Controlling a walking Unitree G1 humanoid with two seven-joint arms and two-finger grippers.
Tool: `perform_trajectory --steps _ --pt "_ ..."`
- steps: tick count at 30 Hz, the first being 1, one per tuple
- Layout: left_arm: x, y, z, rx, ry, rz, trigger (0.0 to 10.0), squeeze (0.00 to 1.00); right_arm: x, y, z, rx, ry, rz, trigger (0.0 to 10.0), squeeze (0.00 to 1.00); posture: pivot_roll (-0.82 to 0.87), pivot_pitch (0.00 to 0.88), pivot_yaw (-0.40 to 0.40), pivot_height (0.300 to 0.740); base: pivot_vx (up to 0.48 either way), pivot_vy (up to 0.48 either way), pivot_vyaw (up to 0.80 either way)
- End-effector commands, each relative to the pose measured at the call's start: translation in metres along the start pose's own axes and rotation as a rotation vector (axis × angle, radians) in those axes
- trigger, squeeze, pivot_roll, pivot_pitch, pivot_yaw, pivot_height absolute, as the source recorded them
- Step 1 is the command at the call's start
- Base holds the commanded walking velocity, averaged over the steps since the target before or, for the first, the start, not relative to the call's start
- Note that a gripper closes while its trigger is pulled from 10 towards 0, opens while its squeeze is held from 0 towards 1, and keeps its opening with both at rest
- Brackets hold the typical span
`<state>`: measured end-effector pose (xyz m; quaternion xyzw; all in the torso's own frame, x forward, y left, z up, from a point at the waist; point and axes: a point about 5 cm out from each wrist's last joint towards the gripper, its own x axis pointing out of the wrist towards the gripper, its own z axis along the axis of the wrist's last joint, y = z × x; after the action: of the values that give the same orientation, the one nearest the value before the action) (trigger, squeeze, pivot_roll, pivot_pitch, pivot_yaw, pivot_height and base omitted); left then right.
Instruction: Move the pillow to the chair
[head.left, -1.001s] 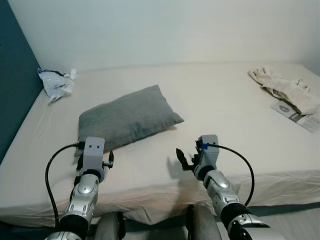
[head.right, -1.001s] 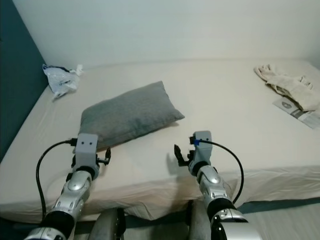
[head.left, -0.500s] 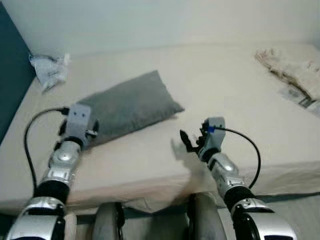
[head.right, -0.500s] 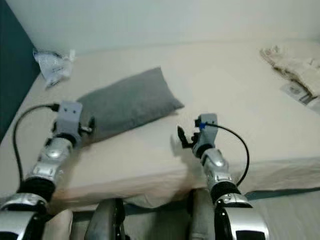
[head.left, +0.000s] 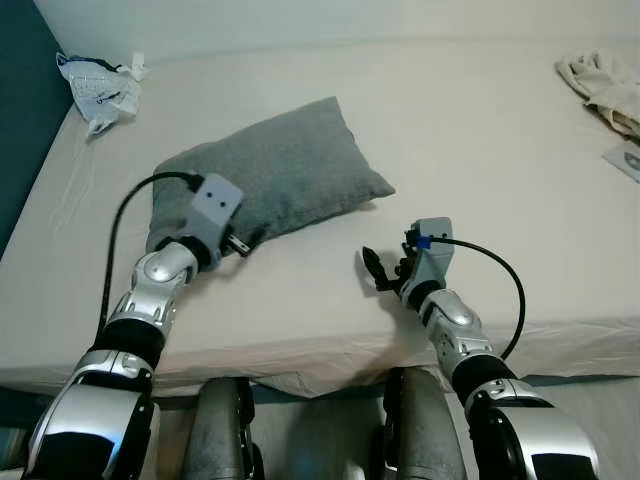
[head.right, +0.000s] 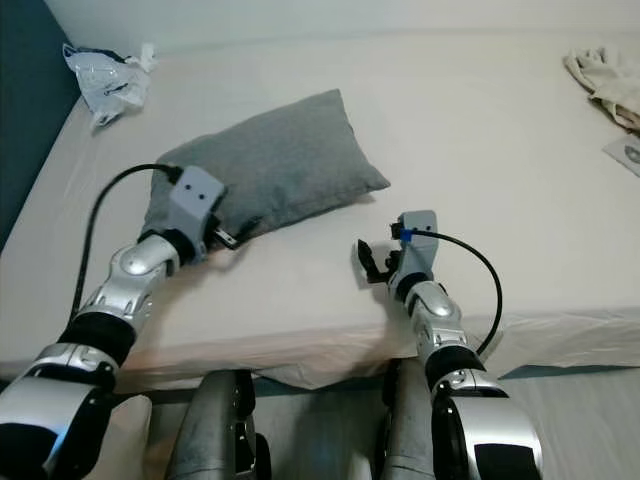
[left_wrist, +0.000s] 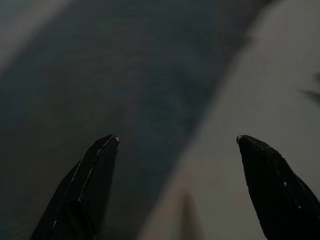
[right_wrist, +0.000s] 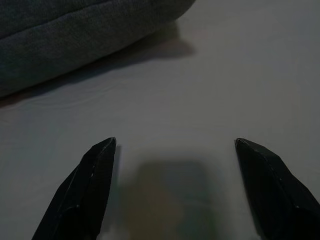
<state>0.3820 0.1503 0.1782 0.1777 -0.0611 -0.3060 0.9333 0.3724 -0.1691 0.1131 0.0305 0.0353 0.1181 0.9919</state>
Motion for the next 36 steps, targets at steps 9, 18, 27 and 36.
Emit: perform_trajectory --steps 9,18,27,36 --pt "0.028 -0.033 -0.004 0.686 0.128 0.042 10.0 0.0 -0.003 -0.004 -0.006 0.014 0.024 -0.032 10.0 0.0 0.12 0.365 0.054 0.575 0.0 0.0 0.0" --pt "0.04 -0.051 -0.012 0.875 0.22 0.215 10.0 0.0 -0.002 0.003 -0.009 0.019 0.022 -0.031 10.0 0.0 0.1 0.362 0.059 0.575 0.0 0.0 0.0" --pt "0.027 -0.032 -0.028 0.935 0.354 0.34 10.0 0.0 -0.002 0.004 -0.01 0.021 0.025 -0.036 10.0 0.0 0.08 0.357 0.069 0.575 0.0 0.0 0.0" --pt "0.001 0.016 -0.032 0.904 0.499 0.492 10.0 0.0 -0.004 -0.005 -0.008 0.013 0.022 -0.059 10.0 0.0 0.07 0.352 0.079 0.575 0.0 0.0 0.0"
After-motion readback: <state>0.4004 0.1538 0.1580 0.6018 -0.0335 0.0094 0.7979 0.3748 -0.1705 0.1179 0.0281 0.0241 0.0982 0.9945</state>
